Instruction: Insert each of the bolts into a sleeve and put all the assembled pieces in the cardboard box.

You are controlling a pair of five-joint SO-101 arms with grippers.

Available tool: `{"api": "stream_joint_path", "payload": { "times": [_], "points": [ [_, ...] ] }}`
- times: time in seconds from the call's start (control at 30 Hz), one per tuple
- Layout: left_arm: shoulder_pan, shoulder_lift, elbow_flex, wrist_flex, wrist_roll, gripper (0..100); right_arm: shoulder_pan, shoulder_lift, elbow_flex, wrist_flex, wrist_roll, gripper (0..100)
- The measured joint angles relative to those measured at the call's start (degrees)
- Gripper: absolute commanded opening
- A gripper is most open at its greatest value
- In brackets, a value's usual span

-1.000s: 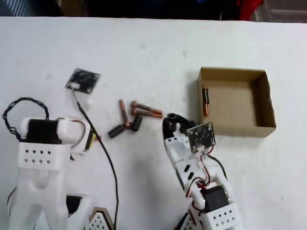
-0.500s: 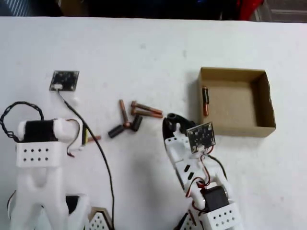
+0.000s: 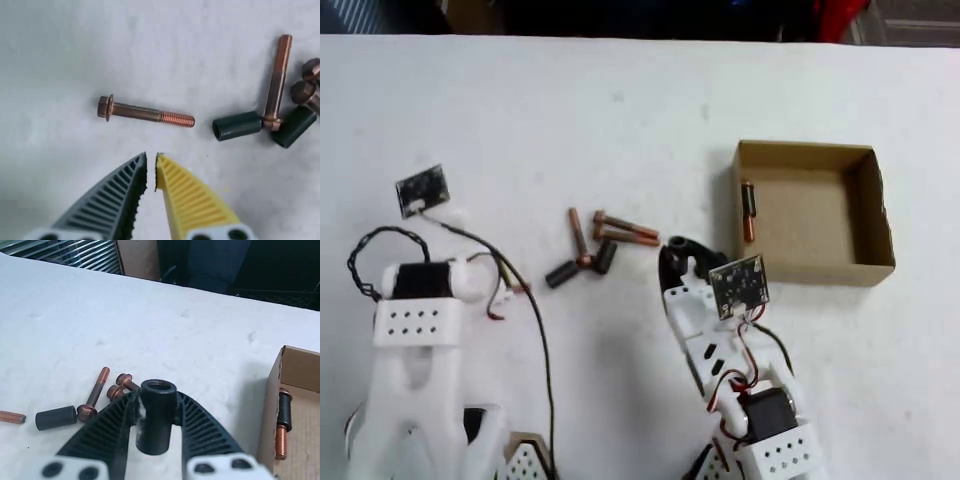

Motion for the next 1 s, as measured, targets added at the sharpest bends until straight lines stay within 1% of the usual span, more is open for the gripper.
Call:
{"api": "stream_joint_path", "payload": {
  "times": [0.17,0.23,0.27,0.4,0.53,0.63,0.8,1.0],
  "points": [
    [-0.4,0.0,3.9,-7.3,9.1,34,0.0,0.0,0.0,0.0,0.0,2.0],
    [-0.4,0.0,4.0,-8.7,12.4,40,0.0,0.0,0.0,0.0,0.0,2.0],
    [-0.4,0.0,4.0,-9.1,14.2,41,0.0,0.0,0.0,0.0,0.0,2.0],
    [-0.4,0.0,6.3,-9.8,20.7,40,0.0,0.0,0.0,0.0,0.0,2.0],
    [-1.4,0.0,7.1,-10.0,25.1,31,0.0,0.0,0.0,0.0,0.0,2.0],
    [-3.6,0.0,7.1,-10.0,27.8,26,0.0,0.0,0.0,0.0,0.0,2.0],
    [-8.5,0.0,8.8,-10.3,28.6,28,0.0,0.0,0.0,0.0,0.0,2.0],
    [-9.2,0.0,15.1,-17.8,28.7,28,0.0,0.0,0.0,0.0,0.0,1.9]
  ]
}}
